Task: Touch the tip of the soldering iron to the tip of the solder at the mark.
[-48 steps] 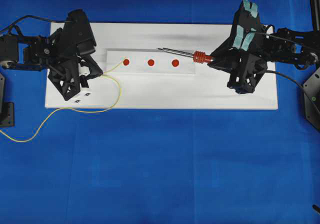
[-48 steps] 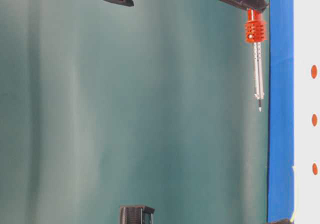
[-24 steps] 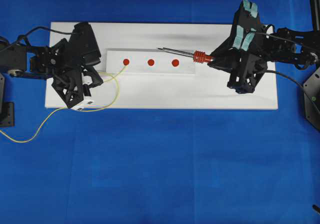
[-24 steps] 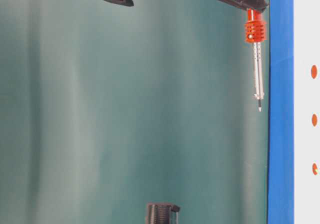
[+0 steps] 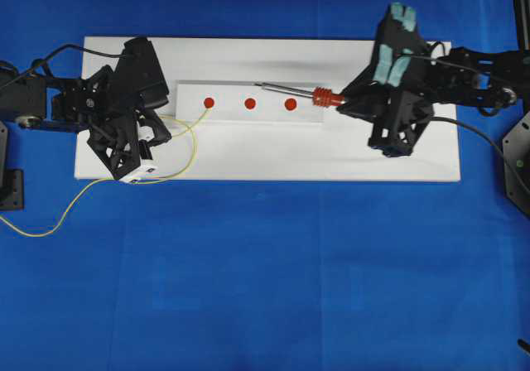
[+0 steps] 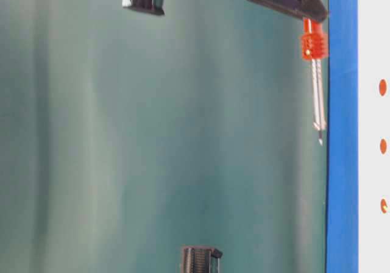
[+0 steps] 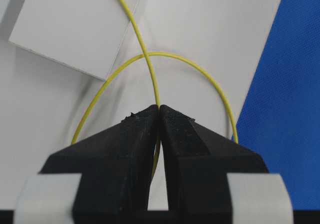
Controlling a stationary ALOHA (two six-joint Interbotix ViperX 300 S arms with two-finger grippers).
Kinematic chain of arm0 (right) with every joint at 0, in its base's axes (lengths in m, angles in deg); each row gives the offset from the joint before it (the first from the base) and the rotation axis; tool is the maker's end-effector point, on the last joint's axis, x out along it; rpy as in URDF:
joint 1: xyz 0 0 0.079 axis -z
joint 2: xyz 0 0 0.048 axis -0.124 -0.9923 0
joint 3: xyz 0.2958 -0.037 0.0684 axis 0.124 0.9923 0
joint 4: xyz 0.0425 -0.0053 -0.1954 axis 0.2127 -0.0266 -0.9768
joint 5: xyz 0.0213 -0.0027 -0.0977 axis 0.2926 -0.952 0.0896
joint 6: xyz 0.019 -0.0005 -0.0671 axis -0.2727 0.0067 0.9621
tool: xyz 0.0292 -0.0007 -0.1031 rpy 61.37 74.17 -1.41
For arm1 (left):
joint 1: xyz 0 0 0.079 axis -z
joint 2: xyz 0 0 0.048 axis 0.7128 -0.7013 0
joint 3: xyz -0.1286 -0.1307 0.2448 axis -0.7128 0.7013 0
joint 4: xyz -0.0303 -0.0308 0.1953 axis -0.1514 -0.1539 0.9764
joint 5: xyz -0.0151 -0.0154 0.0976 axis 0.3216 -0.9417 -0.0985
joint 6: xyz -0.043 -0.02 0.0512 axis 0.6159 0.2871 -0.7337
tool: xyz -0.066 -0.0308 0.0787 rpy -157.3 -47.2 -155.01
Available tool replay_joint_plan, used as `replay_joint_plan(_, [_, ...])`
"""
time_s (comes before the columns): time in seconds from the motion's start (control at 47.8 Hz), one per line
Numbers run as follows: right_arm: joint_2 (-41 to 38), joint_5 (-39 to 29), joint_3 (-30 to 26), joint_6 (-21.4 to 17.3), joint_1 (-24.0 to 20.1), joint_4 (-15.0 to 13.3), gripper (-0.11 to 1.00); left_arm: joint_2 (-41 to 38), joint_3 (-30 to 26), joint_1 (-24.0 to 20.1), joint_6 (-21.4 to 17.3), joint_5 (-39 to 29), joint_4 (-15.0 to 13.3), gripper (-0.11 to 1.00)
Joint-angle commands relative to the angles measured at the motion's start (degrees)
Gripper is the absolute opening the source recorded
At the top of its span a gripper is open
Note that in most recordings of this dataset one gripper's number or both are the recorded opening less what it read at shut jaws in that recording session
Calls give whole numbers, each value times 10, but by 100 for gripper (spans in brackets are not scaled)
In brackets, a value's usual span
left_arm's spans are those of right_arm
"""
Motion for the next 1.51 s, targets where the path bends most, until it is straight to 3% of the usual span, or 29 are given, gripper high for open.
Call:
replay_joint_plan(0.0, [-15,-6,-35,0,0,-1,6,7,-9,1,2,4,-1,2])
replay_joint_plan(0.523, [-135,-76,-156,2,0,-32,6,16,-25,1,17,-24,-1,2])
replay_joint_plan(1.484, [-170,-75,-169,1,-6,-37,6,23,-37,-13,16,-52,-1,2])
